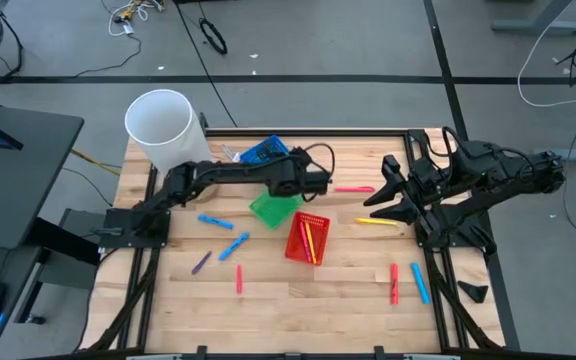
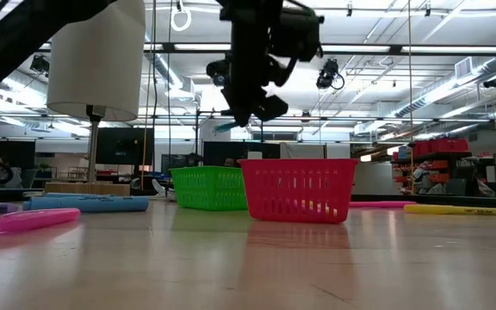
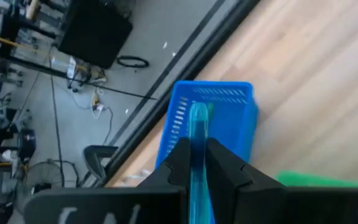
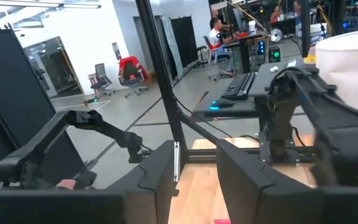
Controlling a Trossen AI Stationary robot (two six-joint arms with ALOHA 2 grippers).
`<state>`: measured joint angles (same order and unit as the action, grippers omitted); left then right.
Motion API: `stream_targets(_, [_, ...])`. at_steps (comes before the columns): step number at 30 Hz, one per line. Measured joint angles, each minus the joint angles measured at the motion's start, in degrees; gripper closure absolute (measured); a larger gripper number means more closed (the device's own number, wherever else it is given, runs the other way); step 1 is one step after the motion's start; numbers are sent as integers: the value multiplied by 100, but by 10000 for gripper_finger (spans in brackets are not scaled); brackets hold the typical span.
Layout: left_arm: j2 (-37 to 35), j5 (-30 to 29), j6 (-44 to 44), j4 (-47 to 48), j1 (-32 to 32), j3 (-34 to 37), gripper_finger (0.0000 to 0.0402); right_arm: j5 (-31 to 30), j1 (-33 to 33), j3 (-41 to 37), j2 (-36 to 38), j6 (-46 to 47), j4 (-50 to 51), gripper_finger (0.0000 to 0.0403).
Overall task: Pick & Place Markers
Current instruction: Put the small blue pen into the blue bin
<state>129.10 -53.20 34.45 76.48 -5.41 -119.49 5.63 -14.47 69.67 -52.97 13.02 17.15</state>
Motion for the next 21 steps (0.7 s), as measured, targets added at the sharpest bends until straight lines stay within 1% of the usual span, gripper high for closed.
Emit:
stream_targets(7, [93, 96, -368, -218, -421, -7, 372, 0, 0, 0, 0, 0, 20, 282])
stream_targets(12, [183, 418, -407, -261, -688, -10, 372, 0, 1, 0, 0, 0, 47, 282])
stream_targets(15, [249, 462, -492, -248, -759, 3, 372, 0, 1, 0, 0, 0, 48, 282])
stream_targets(21, [225, 281, -515, -250, -936, 0, 372, 262, -1, -2, 0, 0, 67, 282])
